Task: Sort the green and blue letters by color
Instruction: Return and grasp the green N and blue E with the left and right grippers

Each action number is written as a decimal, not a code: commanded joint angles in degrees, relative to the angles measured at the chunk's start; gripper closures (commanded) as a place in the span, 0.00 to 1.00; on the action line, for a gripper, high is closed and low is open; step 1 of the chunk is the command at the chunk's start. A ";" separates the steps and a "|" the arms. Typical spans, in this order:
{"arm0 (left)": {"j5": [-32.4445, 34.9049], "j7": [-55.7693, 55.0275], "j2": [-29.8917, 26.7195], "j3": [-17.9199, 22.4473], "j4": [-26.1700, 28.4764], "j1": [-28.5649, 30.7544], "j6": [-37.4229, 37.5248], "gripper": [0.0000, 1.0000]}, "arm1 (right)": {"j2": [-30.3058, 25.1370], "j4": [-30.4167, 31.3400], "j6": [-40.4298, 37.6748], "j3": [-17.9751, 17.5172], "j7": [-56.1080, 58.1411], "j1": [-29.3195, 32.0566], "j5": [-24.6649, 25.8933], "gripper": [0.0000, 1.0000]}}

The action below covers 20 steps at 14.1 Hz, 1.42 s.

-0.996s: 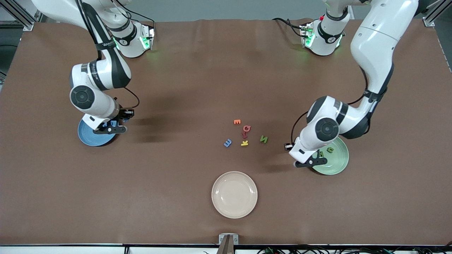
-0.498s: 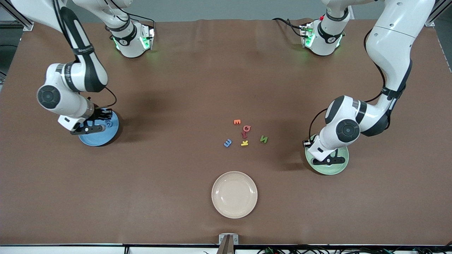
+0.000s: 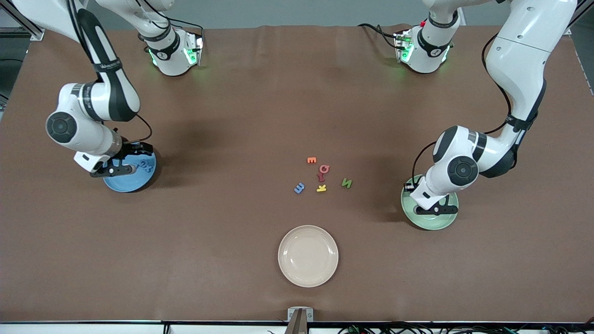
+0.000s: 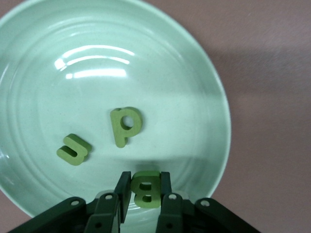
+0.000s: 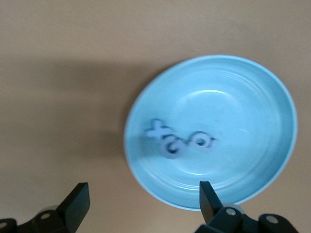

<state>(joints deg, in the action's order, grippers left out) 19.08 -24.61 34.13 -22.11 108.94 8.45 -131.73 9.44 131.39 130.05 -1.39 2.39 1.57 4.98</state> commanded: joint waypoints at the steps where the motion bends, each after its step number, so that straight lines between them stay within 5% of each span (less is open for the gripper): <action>1: 1.31 1.23 -2.41 -0.47 2.86 1.22 -1.25 0.79 | -0.56 -2.18 -1.20 -0.19 -13.50 -8.14 -0.23 0.00; 3: 1.31 1.41 -2.58 -0.56 2.59 1.22 -1.16 0.59 | 2.15 -6.30 -1.29 -0.19 -23.96 -15.77 -4.43 0.00; 4: 1.31 1.41 -2.84 -0.56 2.42 1.22 -0.99 0.38 | 3.91 -9.11 -1.55 -0.19 -28.36 -18.60 -6.11 0.00; 8: 1.22 0.53 -5.48 -2.58 2.07 0.78 -0.02 0.30 | 16.37 -26.06 -2.35 -0.19 -52.16 -31.52 -7.80 0.00; 13: 0.61 -6.92 -5.04 -7.67 -1.01 -0.97 2.79 0.22 | 31.49 -45.22 -2.08 -0.01 -80.37 -40.67 -7.01 0.00; 20: 1.31 -11.34 -1.10 -7.68 -4.96 -10.28 2.27 0.04 | 43.20 -59.66 -1.56 0.43 -92.91 -44.02 -6.39 0.01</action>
<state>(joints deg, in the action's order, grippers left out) 19.30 -35.80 30.99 -29.75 106.80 -0.30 -130.07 48.58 78.11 129.72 -1.74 -88.33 -41.59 -2.04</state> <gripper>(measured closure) 0.062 0.004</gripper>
